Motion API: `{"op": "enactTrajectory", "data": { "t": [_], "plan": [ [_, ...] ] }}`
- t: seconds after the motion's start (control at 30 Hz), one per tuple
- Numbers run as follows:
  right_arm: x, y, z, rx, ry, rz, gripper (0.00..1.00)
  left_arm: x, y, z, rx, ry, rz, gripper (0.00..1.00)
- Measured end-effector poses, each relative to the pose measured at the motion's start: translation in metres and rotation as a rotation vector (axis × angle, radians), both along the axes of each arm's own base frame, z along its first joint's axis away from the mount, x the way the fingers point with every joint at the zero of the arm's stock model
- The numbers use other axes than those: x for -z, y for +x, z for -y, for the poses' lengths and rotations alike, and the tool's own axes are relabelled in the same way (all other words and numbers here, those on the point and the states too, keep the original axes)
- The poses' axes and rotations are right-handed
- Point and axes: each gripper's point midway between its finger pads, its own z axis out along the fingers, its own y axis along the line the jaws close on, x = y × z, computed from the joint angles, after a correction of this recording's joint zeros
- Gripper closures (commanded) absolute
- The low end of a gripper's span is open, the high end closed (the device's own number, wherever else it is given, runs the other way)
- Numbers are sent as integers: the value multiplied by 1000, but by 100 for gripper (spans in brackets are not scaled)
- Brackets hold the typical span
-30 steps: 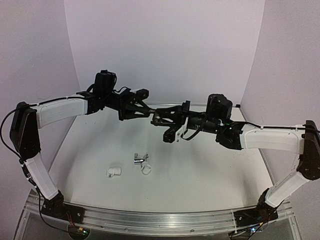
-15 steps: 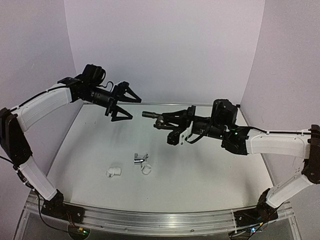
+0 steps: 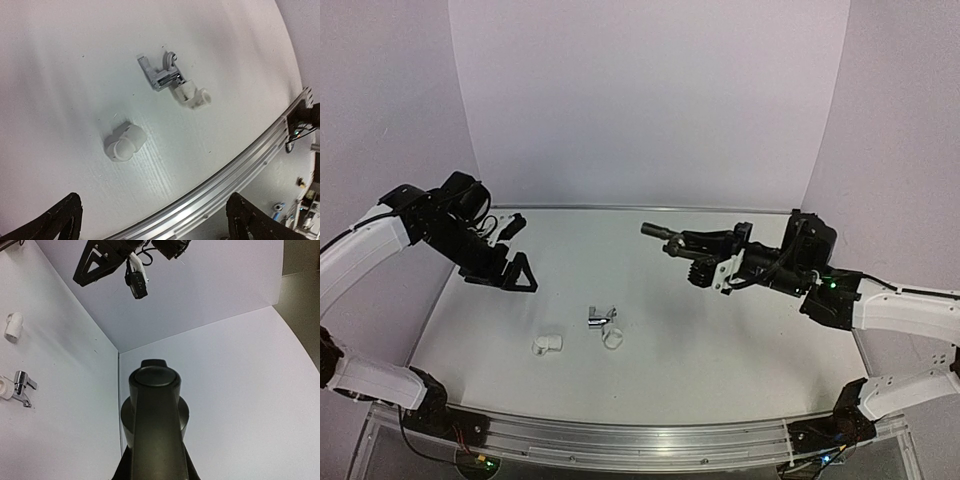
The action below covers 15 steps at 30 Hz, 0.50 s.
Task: Install the water faucets
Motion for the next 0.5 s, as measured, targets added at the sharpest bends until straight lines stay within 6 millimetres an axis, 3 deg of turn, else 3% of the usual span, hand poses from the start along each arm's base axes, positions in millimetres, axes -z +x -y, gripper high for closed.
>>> {"op": "enactTrajectory", "data": {
  "t": [0.2,0.5],
  "plan": [
    [13,-1,7,26,-18,-54,100,15,-4,-3,136,84,39,0],
    [16,3,11,61,-18,-80,100,76,-17,-5,401,259,-19,1]
  ]
}}
